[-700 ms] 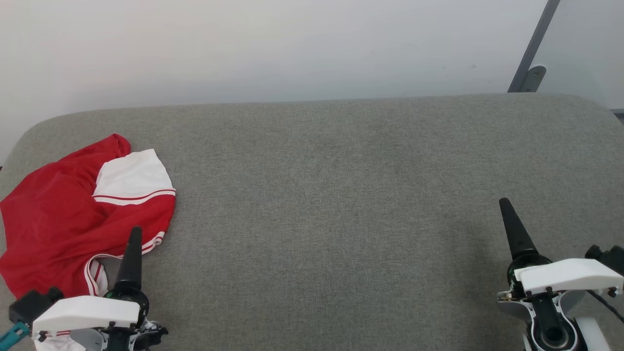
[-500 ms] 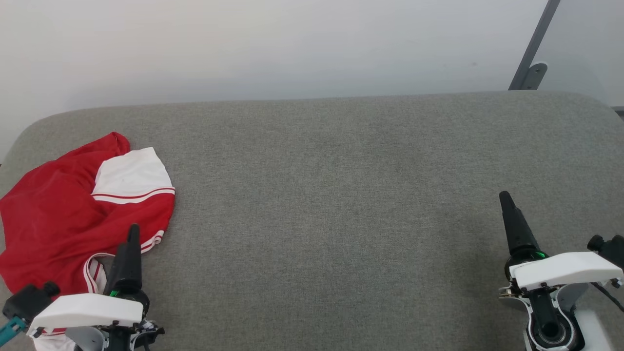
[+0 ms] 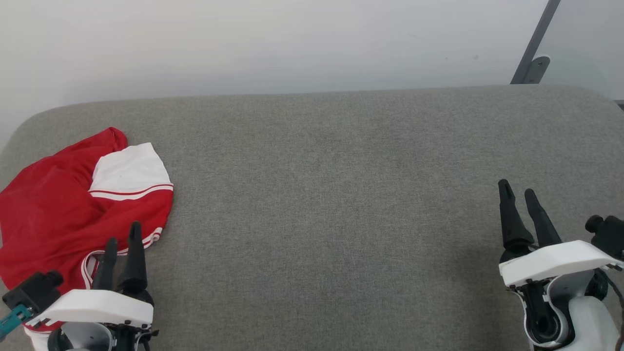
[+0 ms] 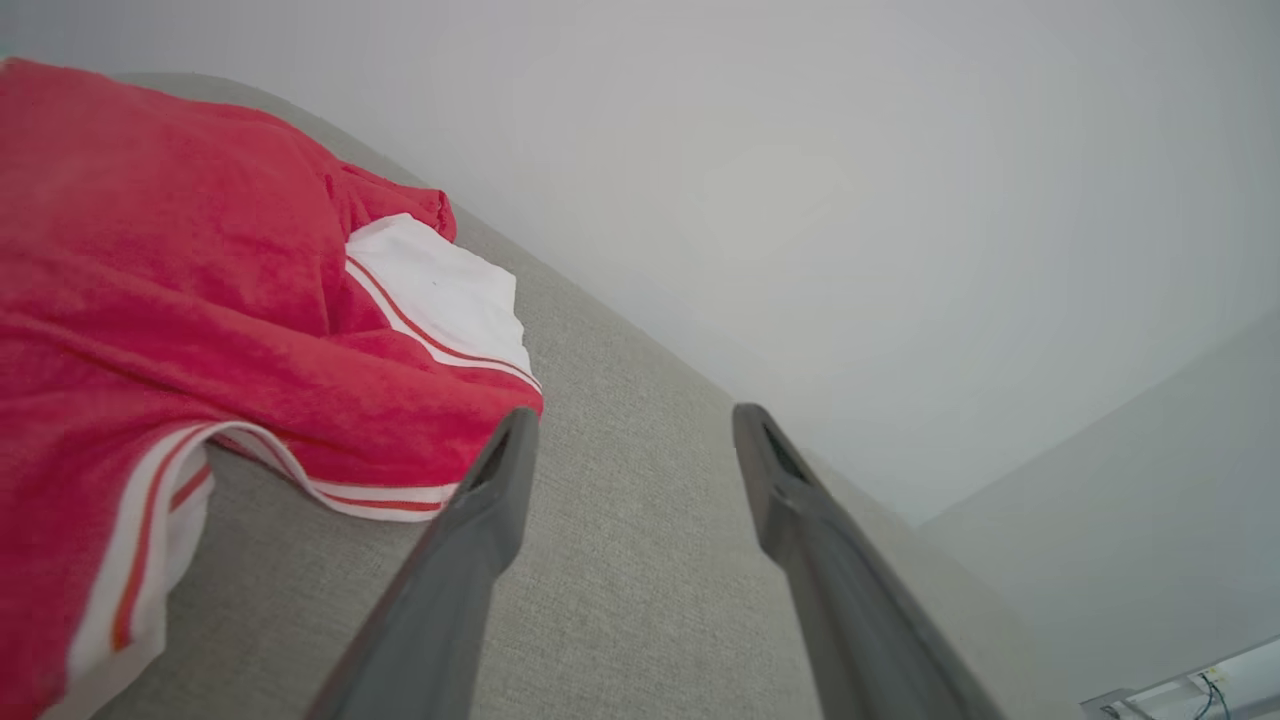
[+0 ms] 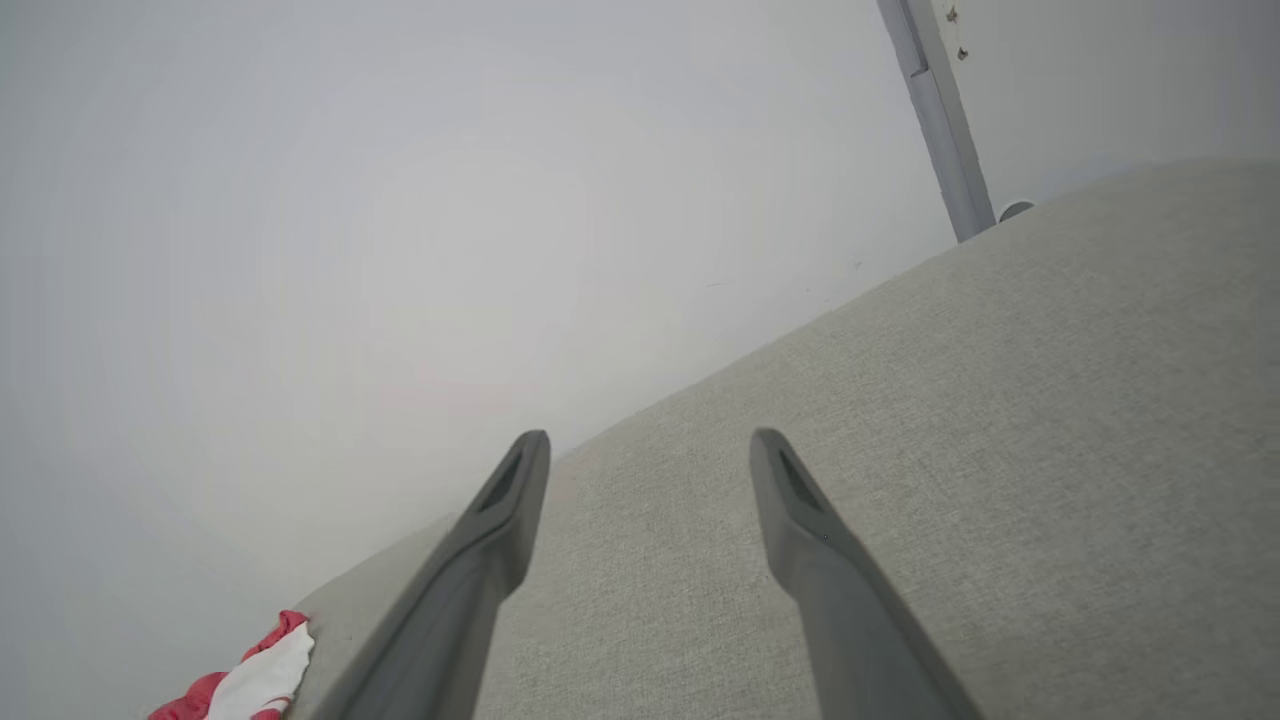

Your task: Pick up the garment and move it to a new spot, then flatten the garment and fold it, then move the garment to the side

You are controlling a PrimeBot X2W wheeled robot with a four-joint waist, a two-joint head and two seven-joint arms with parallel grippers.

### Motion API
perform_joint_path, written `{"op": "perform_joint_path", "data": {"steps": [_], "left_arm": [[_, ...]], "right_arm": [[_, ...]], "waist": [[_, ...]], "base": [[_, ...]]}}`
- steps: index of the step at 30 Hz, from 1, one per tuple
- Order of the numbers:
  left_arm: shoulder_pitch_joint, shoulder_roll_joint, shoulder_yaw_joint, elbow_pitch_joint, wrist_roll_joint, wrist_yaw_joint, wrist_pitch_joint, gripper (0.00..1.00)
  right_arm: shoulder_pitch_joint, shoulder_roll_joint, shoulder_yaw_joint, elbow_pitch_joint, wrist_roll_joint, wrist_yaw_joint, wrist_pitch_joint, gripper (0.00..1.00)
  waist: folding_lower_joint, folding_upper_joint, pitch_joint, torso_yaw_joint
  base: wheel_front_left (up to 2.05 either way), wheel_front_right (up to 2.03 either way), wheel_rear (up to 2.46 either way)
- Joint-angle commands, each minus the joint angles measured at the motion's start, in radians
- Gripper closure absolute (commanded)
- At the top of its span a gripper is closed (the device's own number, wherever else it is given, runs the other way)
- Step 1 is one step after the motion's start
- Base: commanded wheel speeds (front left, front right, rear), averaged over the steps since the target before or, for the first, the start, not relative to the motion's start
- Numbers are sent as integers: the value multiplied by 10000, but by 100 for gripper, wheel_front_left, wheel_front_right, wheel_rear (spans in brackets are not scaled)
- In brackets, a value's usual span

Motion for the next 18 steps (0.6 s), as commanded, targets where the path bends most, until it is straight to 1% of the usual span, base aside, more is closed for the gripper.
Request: {"op": "perform_joint_path", "data": {"steps": [1, 10, 18], "left_arm": [[-274, 139, -21, -167, 371, 60, -107, 0], [-244, 345, -164, -291, 1615, 230, -384, 0], [-287, 518, -282, -355, 2556, 362, -613, 0]], "right_arm": [[-249, 2, -14, -160, -475, 15, -129, 0], [-360, 126, -240, -283, -2350, 16, -405, 0], [-482, 196, -263, -293, -3703, 17, -639, 0]], "waist": [[0, 0, 16, -2], [0, 0, 163, -45], [0, 0, 304, -60]], "base": [[0, 0, 0], [0, 0, 0], [0, 0, 0]]}}
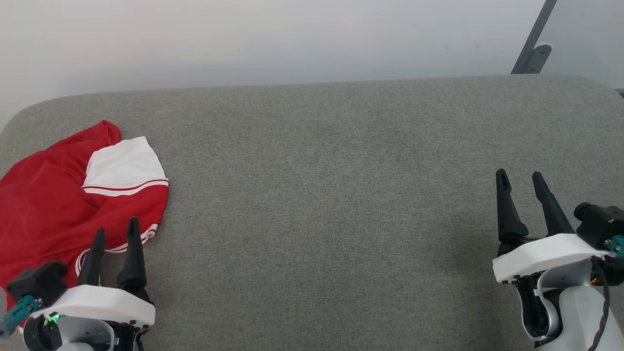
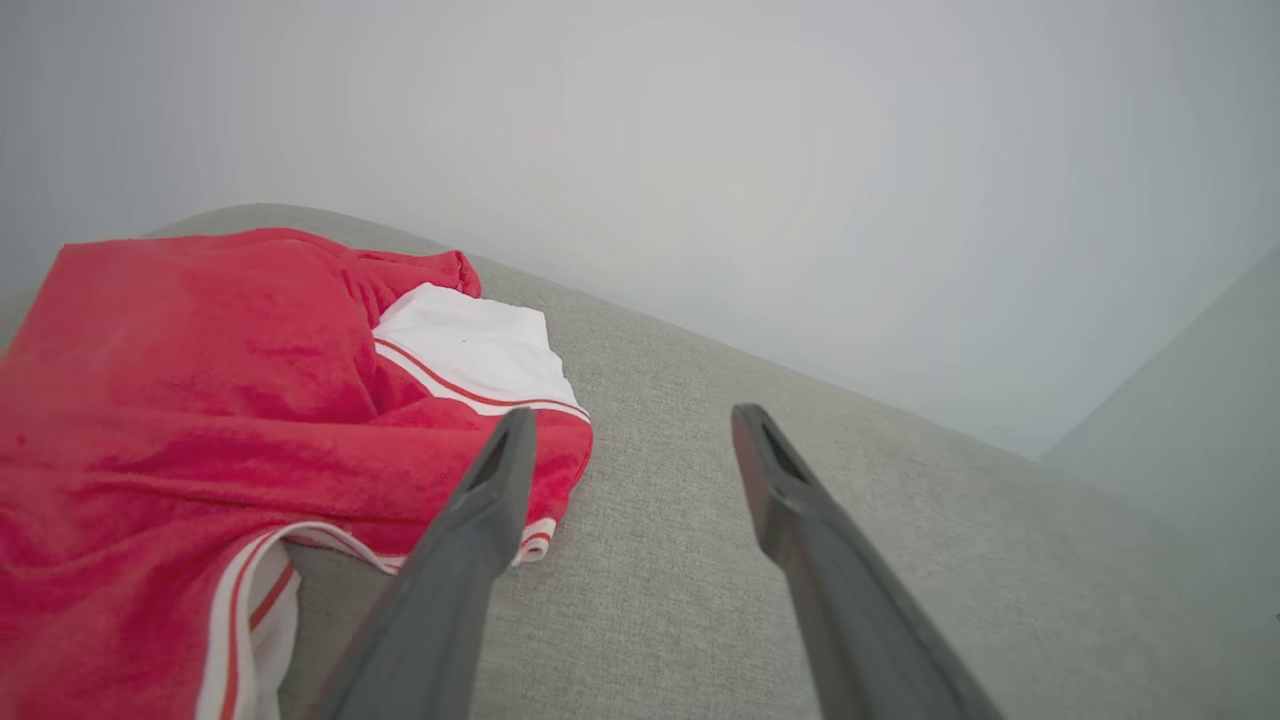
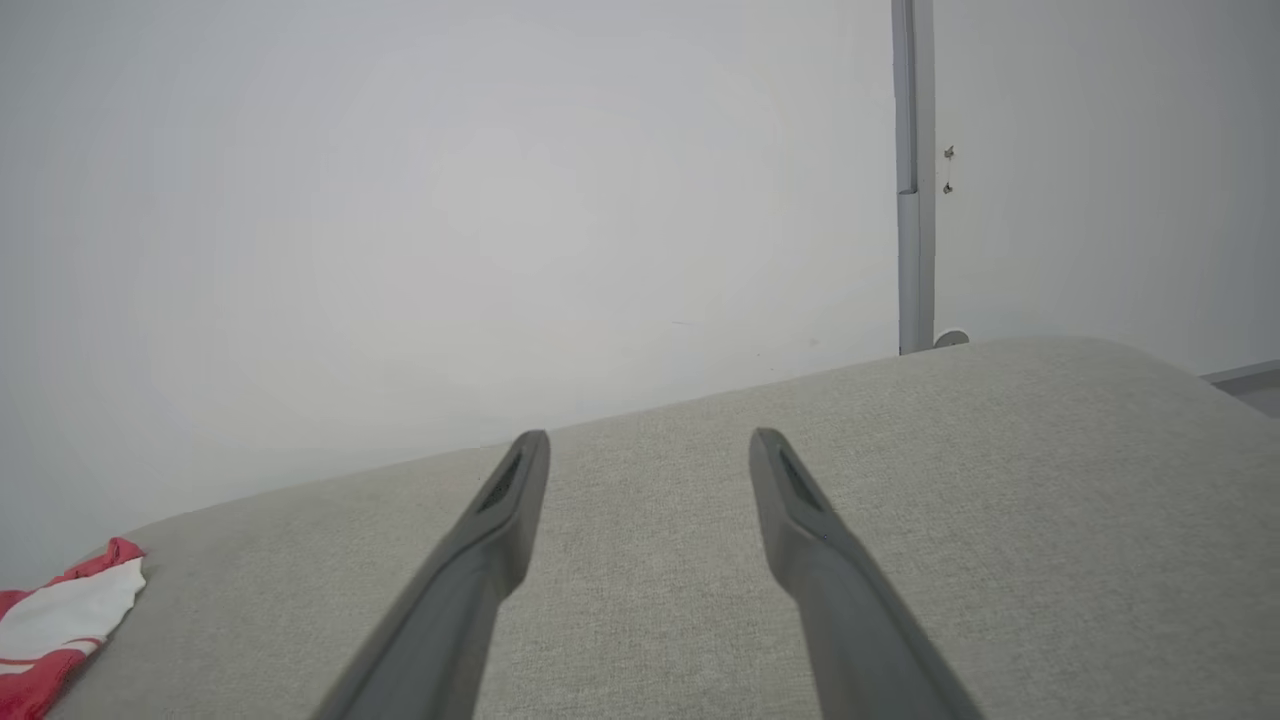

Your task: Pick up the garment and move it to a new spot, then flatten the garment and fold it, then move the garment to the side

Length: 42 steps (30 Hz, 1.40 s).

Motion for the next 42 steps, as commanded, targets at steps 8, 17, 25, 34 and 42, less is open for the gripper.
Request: {"op": "perform_joint_path", "data": {"steps": [8, 17, 25, 34, 42], "left_arm": [[-132, 160, -103, -149, 1017, 167, -287, 0], [8, 177, -115, -88, 1695, 101, -493, 0], [-71, 141, -84, 18, 2355, -31, -673, 0], [-116, 96, 65, 80, 2977, -206, -865, 0], [-213, 7, 198, 119, 3420, -360, -1034, 0]], "right_arm": [[-237, 79, -171, -13, -1346, 16, -309, 0], [-169, 146, -225, 38, -2074, 16, -511, 0], [1, 210, -283, 7, -2633, 16, -697, 0], [52, 238, -437, 47, -3009, 11, -885, 0], [-56, 239, -470, 92, -2892, 11, -1052, 0]], "waist": [[0, 0, 62, 5], [0, 0, 103, 5], [0, 0, 204, 27], [0, 0, 310, 41], [0, 0, 396, 104]], "base": [[0, 0, 0], [0, 0, 0], [0, 0, 0], [0, 0, 0], [0, 0, 0]]}}
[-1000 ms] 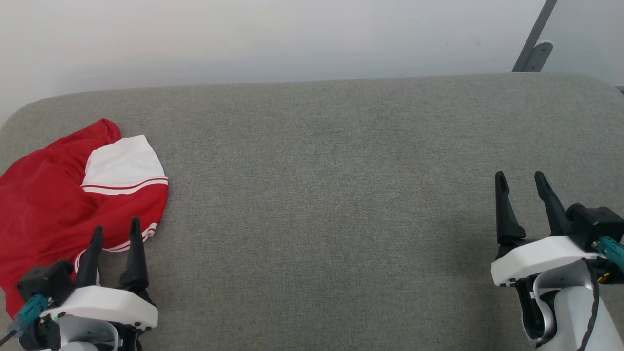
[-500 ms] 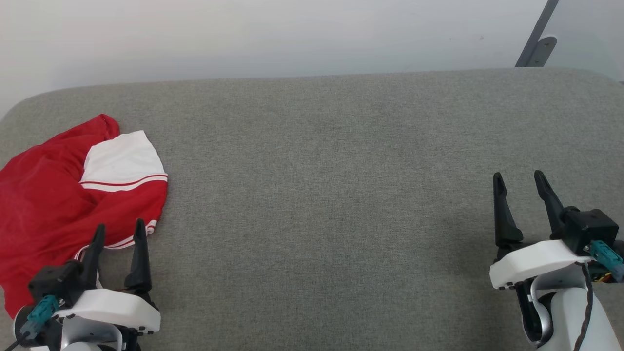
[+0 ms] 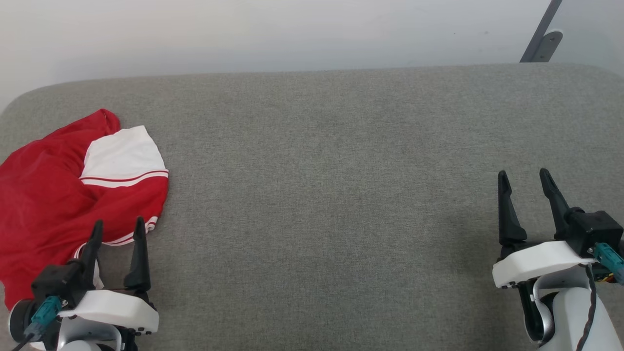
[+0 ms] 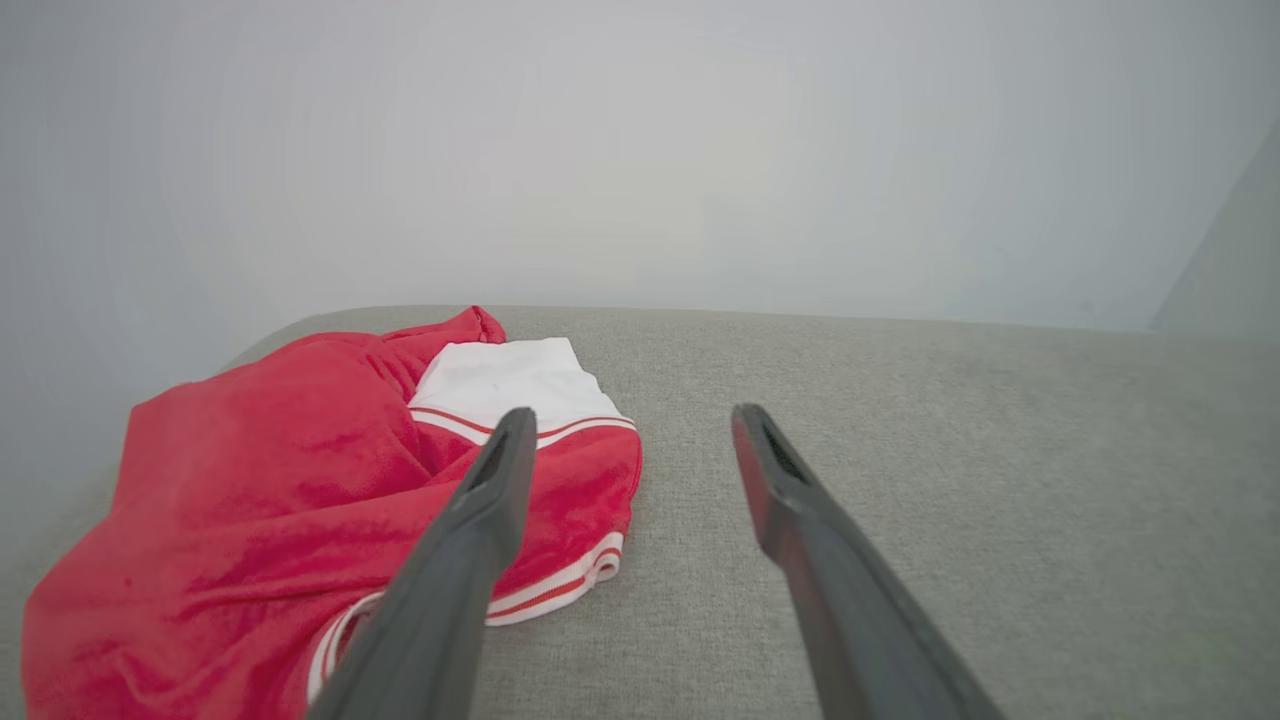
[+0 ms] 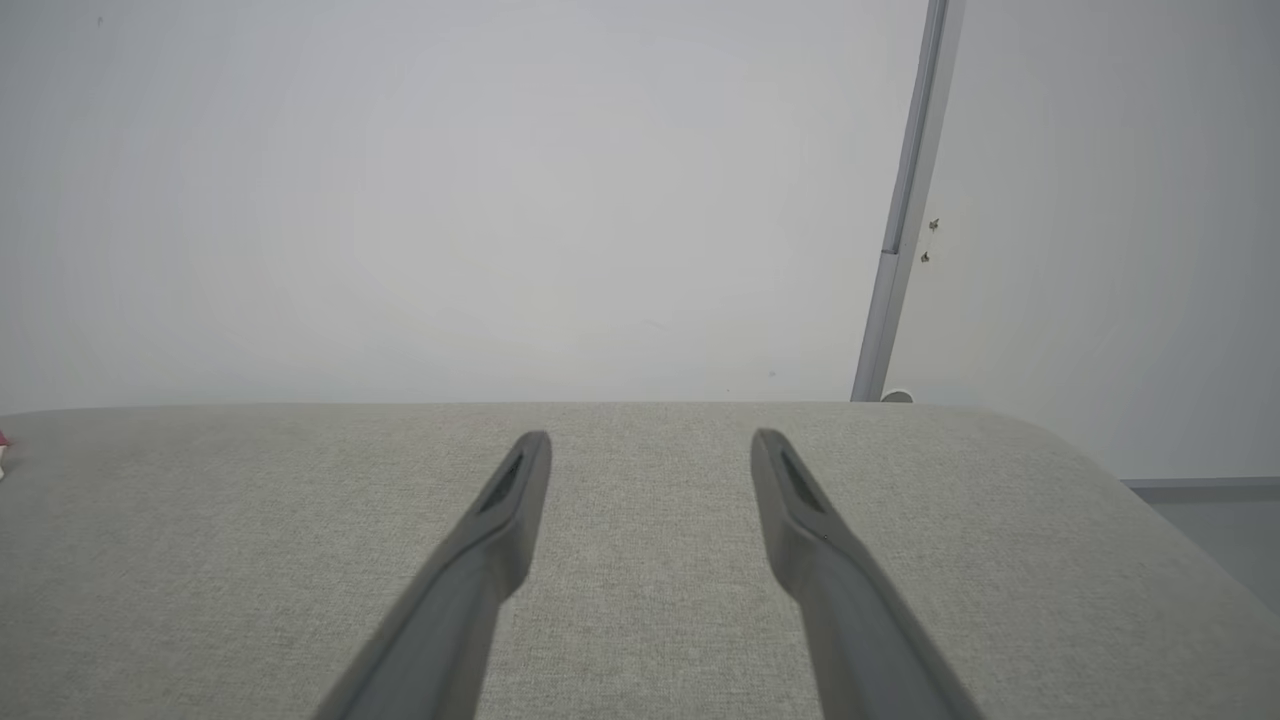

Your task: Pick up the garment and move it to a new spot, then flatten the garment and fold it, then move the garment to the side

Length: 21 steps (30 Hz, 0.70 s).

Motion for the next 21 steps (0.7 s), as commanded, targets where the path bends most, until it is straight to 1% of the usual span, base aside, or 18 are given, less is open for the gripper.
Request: {"op": "perform_joint_path", "data": {"steps": [1, 5, 10, 16, 19, 21], "left_arm": [[-207, -13, 92, 5, 202, -63, -114, 0], [-222, -34, 149, 120, 376, -123, -198, 0], [-315, -37, 120, 260, 591, -143, -289, 0], [-367, -145, 105, 461, 731, -147, -392, 0], [-288, -197, 168, 573, 787, -137, -451, 0], [-185, -265, 260, 621, 684, -137, -441, 0]], "right_arm": [[-105, 1, -18, -23, -151, 0, -119, 0], [-172, -1, -44, 19, -95, 0, -202, 0], [-151, -3, -93, 22, -379, 0, -293, 0], [-94, -2, 166, 157, -571, 1, -394, 0], [-163, -7, 555, 315, -685, 1, -447, 0], [-246, -7, 881, 446, -566, 1, -443, 0]], "waist": [[0, 0, 21, 34], [0, 0, 56, 98], [0, 0, 109, 252], [0, 0, 138, 921], [0, 0, 148, 1441], [0, 0, 130, 1781]], "base": [[0, 0, 0], [0, 0, 0], [0, 0, 0], [0, 0, 0], [0, 0, 0], [0, 0, 0]]}}
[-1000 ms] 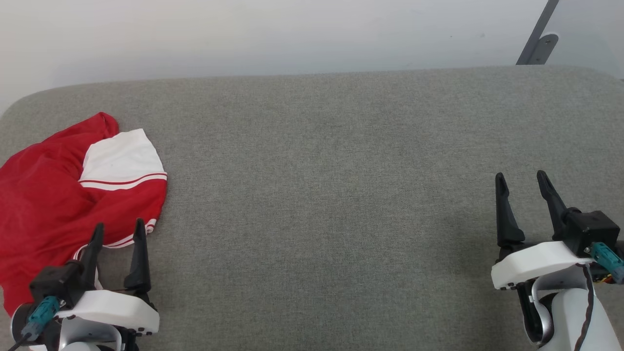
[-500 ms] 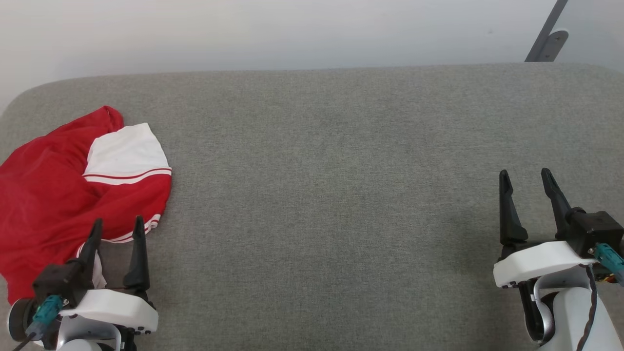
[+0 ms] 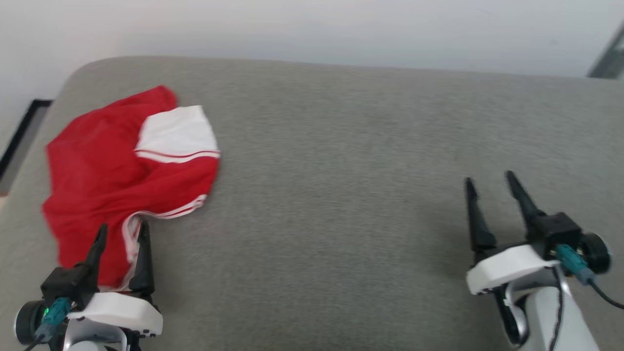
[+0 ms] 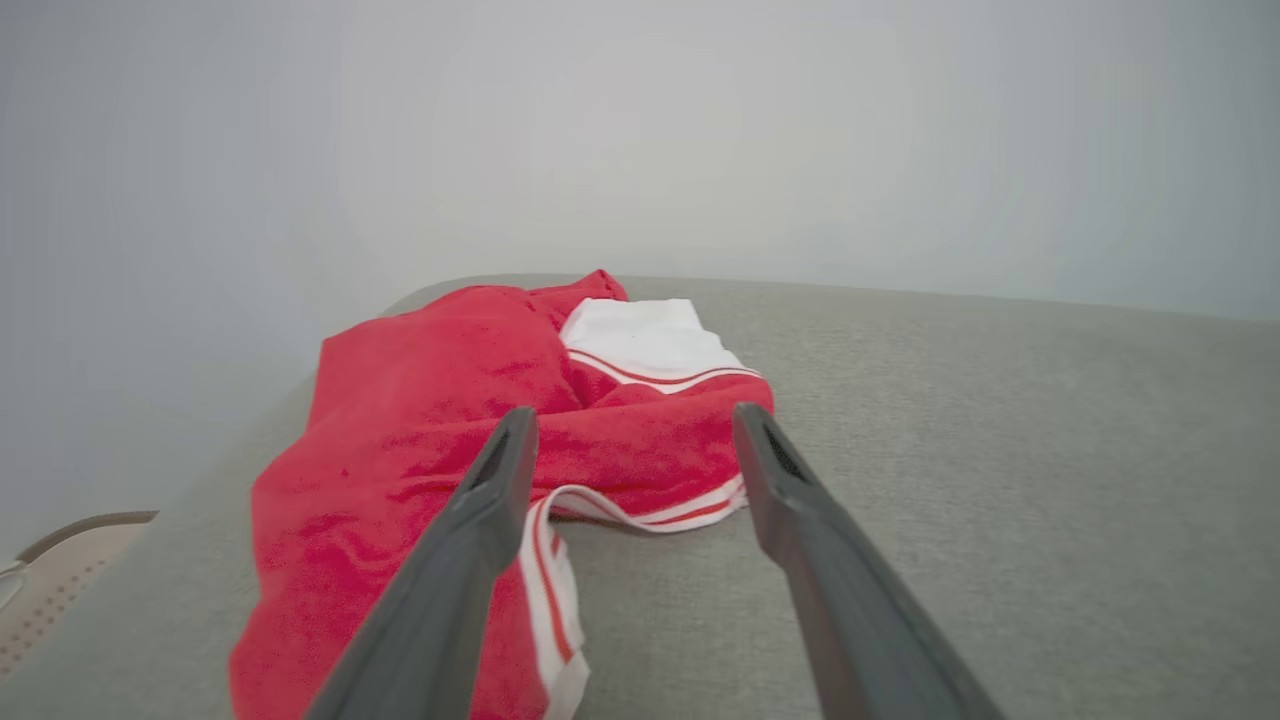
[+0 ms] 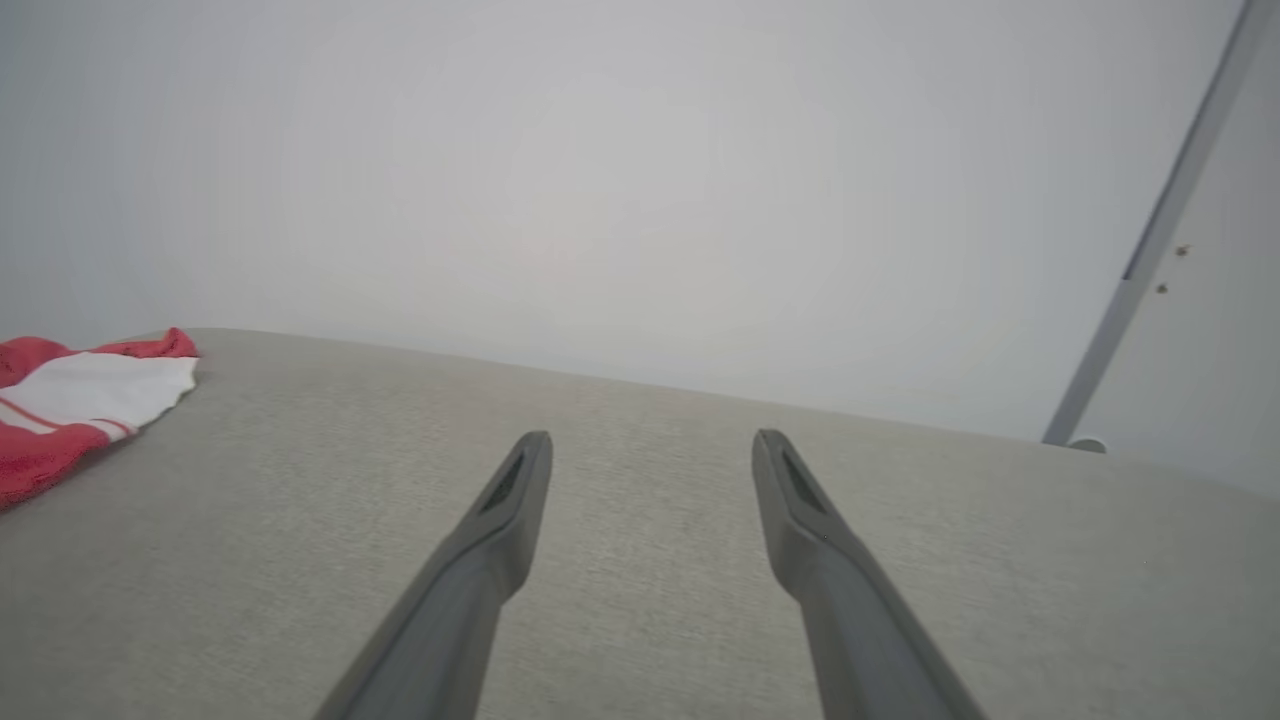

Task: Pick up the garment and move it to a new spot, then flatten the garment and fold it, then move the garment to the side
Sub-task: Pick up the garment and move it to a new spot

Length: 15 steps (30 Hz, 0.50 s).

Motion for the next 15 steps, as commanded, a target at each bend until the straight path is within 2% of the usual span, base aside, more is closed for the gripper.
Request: {"op": "perform_joint_path", "data": {"steps": [1, 9, 15], "left_arm": [[82, -21, 95, 28, -13, 10, -50, 0], [521, -354, 594, 0, -164, 8, -38, 0], [848, -591, 918, -140, -212, 8, -38, 0]], "right_arm": [[-171, 2, 182, 63, 95, 1, -54, 0], [-472, -1, 1334, 473, 572, 1, -52, 0], [-535, -3, 2039, 697, 913, 1, -52, 0]], "waist": [[0, 0, -25, 497], [0, 0, -140, 1705], [0, 0, -204, 2347]], "base": [[0, 0, 0], [0, 0, 0], [0, 0, 0]]}}
